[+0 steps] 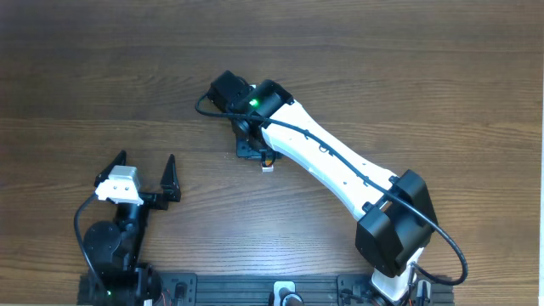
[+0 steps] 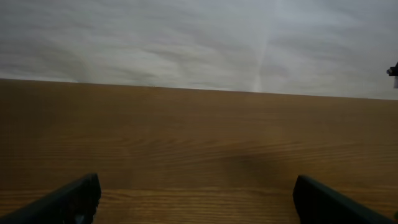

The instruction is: Stack Cubes

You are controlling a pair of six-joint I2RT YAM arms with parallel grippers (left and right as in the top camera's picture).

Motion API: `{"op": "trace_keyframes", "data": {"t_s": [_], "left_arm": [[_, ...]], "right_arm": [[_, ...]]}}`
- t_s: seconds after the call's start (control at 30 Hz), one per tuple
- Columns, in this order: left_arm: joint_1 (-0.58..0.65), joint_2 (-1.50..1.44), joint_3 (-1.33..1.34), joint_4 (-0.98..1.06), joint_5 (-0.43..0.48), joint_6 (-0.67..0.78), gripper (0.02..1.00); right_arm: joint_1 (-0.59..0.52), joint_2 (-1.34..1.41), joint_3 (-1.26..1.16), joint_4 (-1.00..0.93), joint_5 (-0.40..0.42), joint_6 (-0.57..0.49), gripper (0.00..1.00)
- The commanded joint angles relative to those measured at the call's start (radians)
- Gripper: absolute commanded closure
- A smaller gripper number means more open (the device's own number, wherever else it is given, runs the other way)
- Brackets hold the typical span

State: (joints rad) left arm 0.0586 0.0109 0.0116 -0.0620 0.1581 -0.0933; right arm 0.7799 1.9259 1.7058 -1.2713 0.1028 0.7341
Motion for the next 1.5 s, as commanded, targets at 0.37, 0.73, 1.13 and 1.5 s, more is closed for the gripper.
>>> {"op": "trace_keyframes", "data": {"t_s": [0.37, 0.73, 1.13, 1.5], "left_arm": [[0.005, -0.008, -0.006, 0.002, 0.009, 0.019, 0.018], [0.005, -0.008, -0.006, 0.002, 0.009, 0.018, 0.018], [0.005, -0.008, -0.006, 0.002, 0.009, 0.018, 0.018], [0.005, -0.008, -0.006, 0.002, 0.009, 0.019, 0.018]], "right_arm": [[-0.005, 0.037, 0.023, 0.008, -0.001, 0.017, 0.866], [-0.014, 0.043, 0.023, 0.011, -0.001, 0.017, 0.860], [-0.019, 0.042, 0.025, 0.015, -0.006, 0.017, 0.866], [-0.023, 0.042, 0.048, 0.013, -0.013, 0.009, 0.873]]}}
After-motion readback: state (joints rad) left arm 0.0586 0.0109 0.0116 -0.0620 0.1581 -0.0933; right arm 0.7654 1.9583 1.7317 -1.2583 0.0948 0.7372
